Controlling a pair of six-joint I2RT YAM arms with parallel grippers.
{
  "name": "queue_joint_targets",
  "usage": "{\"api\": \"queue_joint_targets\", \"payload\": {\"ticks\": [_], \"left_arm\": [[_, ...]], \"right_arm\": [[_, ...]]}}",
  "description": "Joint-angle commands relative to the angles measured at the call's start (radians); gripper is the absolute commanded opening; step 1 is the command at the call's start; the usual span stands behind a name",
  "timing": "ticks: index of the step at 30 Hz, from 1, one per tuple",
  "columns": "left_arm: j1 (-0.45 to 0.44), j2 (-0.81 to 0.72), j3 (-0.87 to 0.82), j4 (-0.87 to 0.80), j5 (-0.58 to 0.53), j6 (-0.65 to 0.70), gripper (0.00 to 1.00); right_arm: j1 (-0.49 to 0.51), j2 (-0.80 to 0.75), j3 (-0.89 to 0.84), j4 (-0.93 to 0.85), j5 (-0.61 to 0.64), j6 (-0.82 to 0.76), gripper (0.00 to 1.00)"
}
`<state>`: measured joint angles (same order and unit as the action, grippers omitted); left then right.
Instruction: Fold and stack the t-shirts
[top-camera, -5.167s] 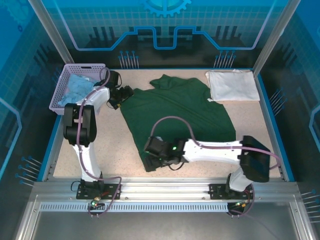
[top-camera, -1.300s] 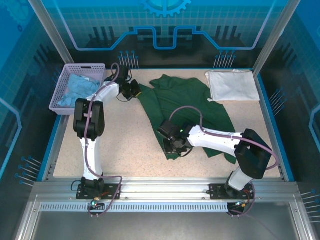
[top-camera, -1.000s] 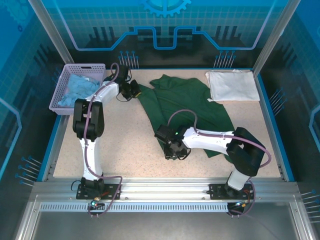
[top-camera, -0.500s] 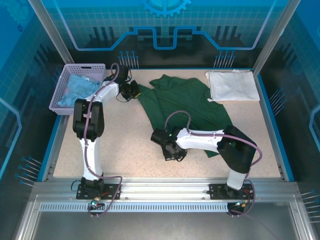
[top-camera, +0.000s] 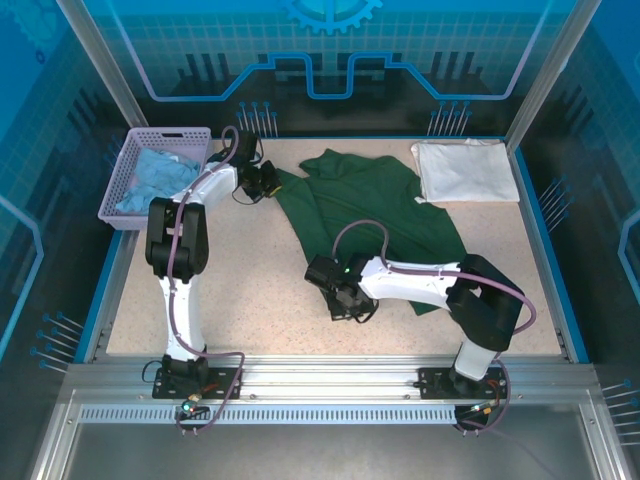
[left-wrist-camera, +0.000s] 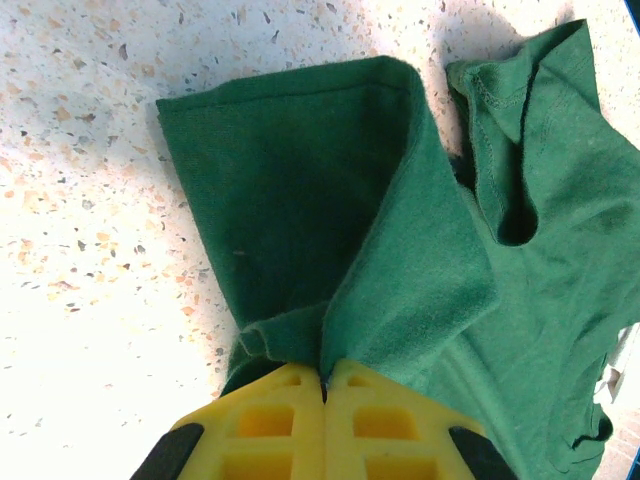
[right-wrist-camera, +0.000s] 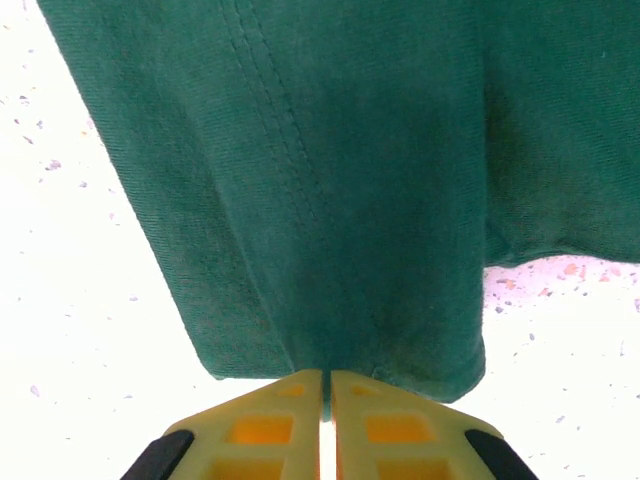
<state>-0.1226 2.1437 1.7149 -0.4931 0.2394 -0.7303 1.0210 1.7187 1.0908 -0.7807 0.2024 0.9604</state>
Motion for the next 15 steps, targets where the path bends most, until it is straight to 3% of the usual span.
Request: {"api": "queue_joint_targets", "payload": {"ticks": [1,3,4,9,15], "left_arm": [[-0.002,-0.044,0.026,-0.026,-0.009,0.015,0.0],[-0.002,-0.046,0.026,-0.025,-0.01,0.016,0.0],[-0.002,-0.045,0.026,-0.025,-0.009,0.015,0.0],[-0.002,-0.044,0.024,-0.025,-0.009,0.017,0.0],[-0.002,-0.043,0.024,-0.023,-0.007,0.015,0.0]], "right_arm": [[0.005,0.001,-0.02,-0.003,0.006,0.007,0.15],[0.004,0.013,-0.016,-0.008,0.009,0.006,0.31],[0.004,0.021,-0.013,-0.008,0.009,0.004,0.32],[0.005,0.048,-0.005,-0.005,0.011,0.0,0.34],[0.005,0.073,-0.003,0.002,0.012,-0.005,0.25]]}}
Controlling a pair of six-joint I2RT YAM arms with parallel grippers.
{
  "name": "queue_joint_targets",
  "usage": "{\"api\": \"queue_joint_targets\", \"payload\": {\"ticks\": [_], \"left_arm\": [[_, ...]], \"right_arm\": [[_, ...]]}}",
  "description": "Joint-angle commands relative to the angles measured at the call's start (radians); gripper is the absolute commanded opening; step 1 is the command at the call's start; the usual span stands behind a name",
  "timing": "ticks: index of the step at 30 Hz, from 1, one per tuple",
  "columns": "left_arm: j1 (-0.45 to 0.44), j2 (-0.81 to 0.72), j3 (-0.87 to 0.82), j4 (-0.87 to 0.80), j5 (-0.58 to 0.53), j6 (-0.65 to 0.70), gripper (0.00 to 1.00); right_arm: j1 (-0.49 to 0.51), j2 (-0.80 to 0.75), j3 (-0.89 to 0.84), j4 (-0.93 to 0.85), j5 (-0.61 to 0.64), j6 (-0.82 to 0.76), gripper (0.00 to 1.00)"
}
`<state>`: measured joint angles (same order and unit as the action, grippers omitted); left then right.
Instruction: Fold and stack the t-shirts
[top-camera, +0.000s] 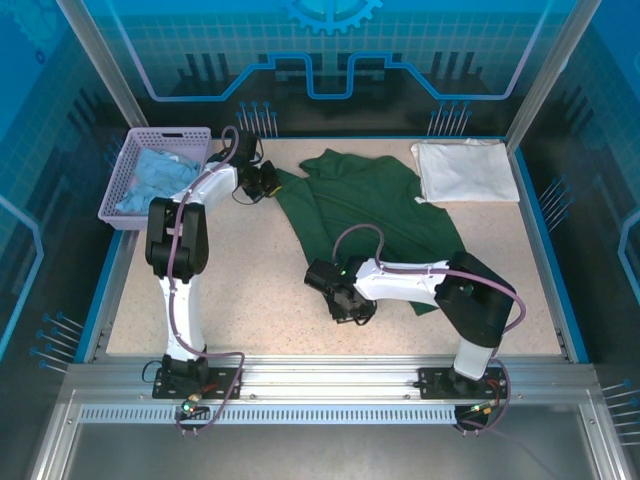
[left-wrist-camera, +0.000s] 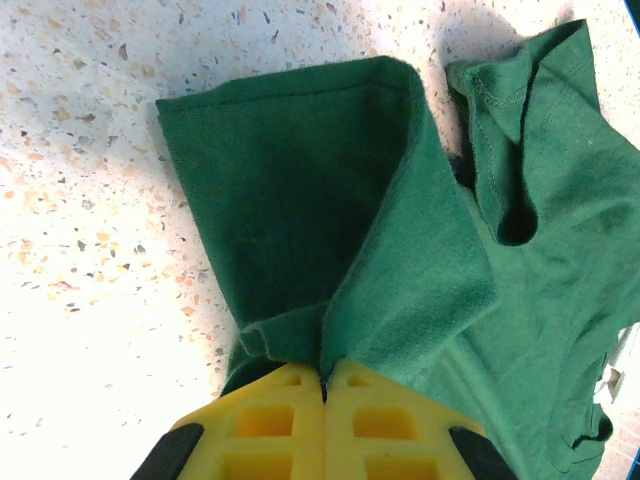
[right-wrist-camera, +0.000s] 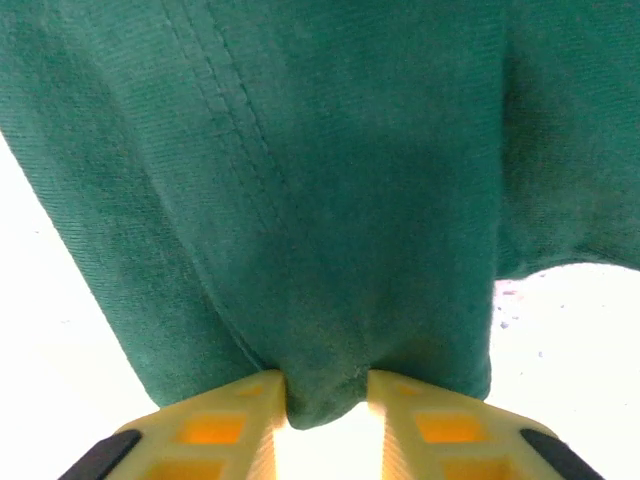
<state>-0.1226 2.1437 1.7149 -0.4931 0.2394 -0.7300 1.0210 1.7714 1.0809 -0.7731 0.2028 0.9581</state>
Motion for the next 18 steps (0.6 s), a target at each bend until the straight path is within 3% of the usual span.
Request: {"api": "queue_joint_targets", "payload": {"ticks": [1,11,18], "left_arm": [[-0.002,-0.042,0.025,-0.022,-0.008,0.015,0.0],[-0.003,-0.044,0.025,-0.024,-0.005,0.018,0.0],[0.001,-0.059,0.075,-0.067,0.0,0.035,0.0]], "right_arm": [[0.003,0.023,0.007,-0.005,0.013,-0.004,0.23],[-0.002,-0.009,-0.002,0.001,0.011,-0.001,0.07],[-0.019,-0.151,-0.007,-0.008,-0.02,-0.01,0.0]]}}
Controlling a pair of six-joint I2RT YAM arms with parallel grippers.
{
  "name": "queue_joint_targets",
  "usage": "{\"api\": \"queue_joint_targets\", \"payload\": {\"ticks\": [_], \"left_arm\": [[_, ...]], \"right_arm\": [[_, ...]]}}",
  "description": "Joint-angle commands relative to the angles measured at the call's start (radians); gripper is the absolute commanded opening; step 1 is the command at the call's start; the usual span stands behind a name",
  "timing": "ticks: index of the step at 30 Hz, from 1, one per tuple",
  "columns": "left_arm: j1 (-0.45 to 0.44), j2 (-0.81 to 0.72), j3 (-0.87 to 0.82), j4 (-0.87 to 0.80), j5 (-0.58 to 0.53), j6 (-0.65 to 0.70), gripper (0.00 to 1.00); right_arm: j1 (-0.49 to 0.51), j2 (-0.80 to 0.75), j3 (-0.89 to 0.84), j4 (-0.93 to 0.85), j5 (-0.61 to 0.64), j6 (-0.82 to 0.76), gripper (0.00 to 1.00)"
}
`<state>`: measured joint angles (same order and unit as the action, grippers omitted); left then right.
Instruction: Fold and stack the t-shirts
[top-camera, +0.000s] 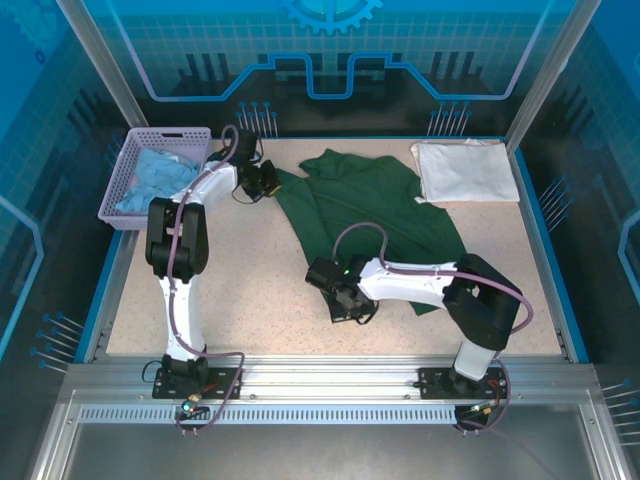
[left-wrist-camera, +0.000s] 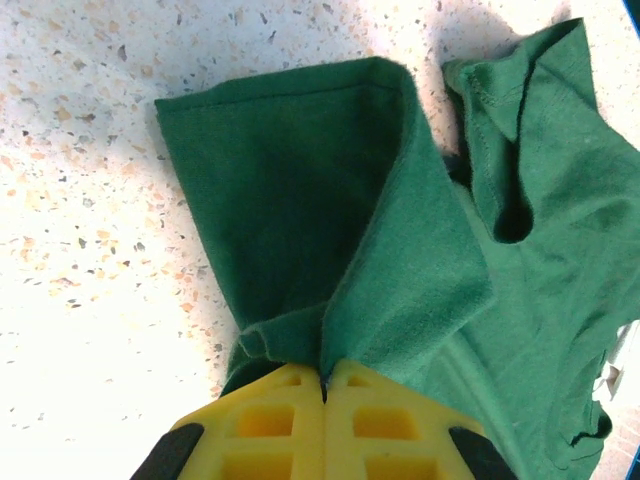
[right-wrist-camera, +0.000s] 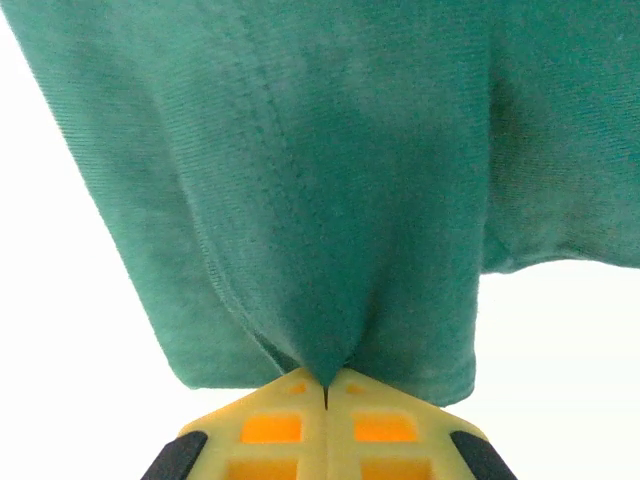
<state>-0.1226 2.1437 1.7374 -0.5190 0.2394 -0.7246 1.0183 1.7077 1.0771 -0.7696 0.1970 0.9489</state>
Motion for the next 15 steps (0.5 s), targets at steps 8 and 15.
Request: {"api": "queue_joint_targets", "payload": {"ticks": [8,15], "left_arm": [[0.069,-0.083,0.144,-0.189,0.031,0.093,0.0],[0.139,-0.135,0.094,-0.331,-0.033,0.195,0.02]], "right_arm": [[0.025,-0.148,0.037,0.081,-0.22,-0.088,0.0],[0.123,0.088,0.234,0.141,-0.388,-0.118,0.0]]}}
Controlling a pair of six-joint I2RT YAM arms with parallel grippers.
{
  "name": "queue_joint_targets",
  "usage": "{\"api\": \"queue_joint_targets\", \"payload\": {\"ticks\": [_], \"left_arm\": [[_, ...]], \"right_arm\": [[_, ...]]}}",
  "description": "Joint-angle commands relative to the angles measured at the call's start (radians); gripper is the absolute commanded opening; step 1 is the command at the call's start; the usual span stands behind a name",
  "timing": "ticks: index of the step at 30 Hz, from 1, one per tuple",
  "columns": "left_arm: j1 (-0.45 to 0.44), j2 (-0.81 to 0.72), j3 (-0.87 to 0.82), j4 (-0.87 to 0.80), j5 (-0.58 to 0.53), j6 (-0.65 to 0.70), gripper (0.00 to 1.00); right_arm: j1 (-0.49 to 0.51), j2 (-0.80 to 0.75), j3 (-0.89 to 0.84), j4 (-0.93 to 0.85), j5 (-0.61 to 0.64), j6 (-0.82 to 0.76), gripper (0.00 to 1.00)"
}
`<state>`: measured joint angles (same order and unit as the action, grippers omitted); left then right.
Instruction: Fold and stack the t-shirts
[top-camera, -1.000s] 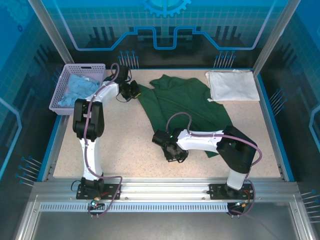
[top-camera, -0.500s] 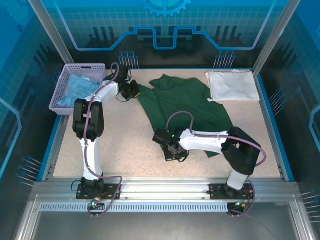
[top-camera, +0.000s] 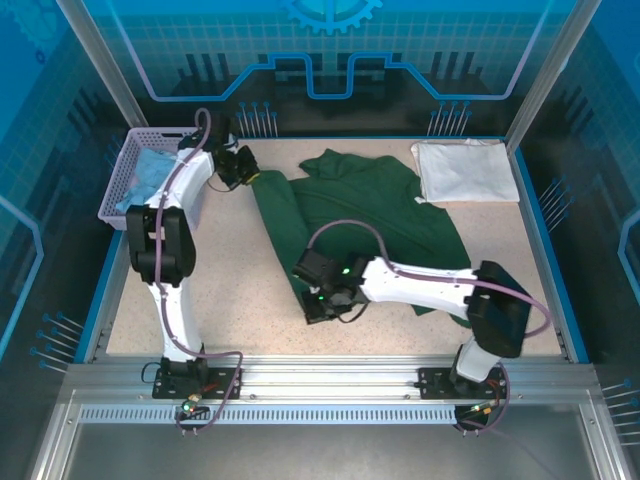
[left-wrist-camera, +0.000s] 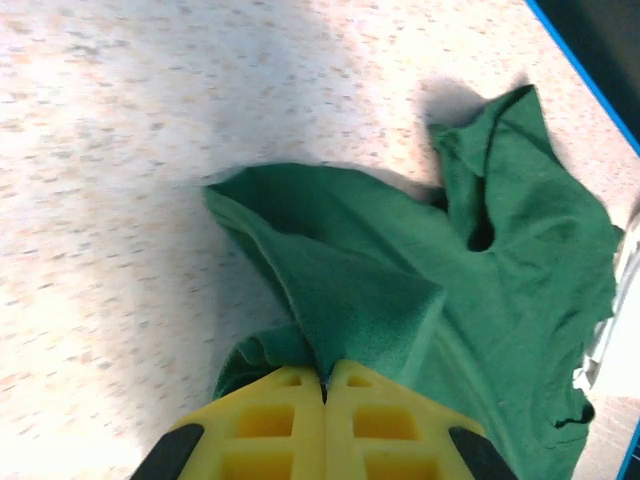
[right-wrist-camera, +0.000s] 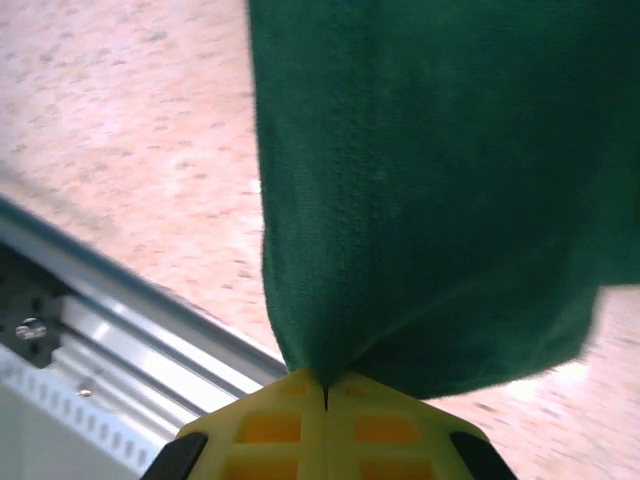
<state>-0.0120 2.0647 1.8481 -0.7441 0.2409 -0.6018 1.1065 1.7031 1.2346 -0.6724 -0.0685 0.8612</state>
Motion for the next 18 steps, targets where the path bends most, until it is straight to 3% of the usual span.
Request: {"api": "queue_joint_targets", "payload": {"ticks": [1,3,5,6,8,10,12,13,18], "left_arm": [[0.041,-0.07,-0.036,-0.11,-0.054,0.078,0.03],[0.074,-0.099,-0.071,-0.122,-0.086,0.09,0.13],[0.099,-0.123,-0.092,-0.127,-0.122,0.096,0.14],[0.111,-0.137,-0.108,-0.123,-0.138,0.096,0.21],[0.126,-0.157,-0.115,-0.133,-0.154,0.092,0.37],[0.13,-0.19,-0.124,-0.131,-0.178,0.094,0.47],[0.129,-0.231,-0.129,-0.13,-0.229,0.086,0.67],[0.129,-0.255,-0.139,-0.118,-0.238,0.082,0.72],[0.053,-0.299,-0.163,-0.049,-0.23,0.068,0.72]], "right_arm": [[0.048,0.132,0.116,0.049,-0.148,-0.029,0.0],[0.078,0.234,0.209,0.06,-0.195,-0.03,0.0],[0.091,0.321,0.293,0.047,-0.224,-0.026,0.0],[0.092,0.359,0.327,0.043,-0.241,-0.021,0.08],[0.082,0.384,0.34,0.062,-0.268,-0.004,0.12],[0.068,0.35,0.301,0.104,-0.284,0.012,0.27],[0.054,0.283,0.261,0.13,-0.291,0.009,0.48],[0.049,0.255,0.253,0.127,-0.288,0.001,0.51],[-0.088,0.019,0.097,0.152,-0.274,-0.01,0.55]]}}
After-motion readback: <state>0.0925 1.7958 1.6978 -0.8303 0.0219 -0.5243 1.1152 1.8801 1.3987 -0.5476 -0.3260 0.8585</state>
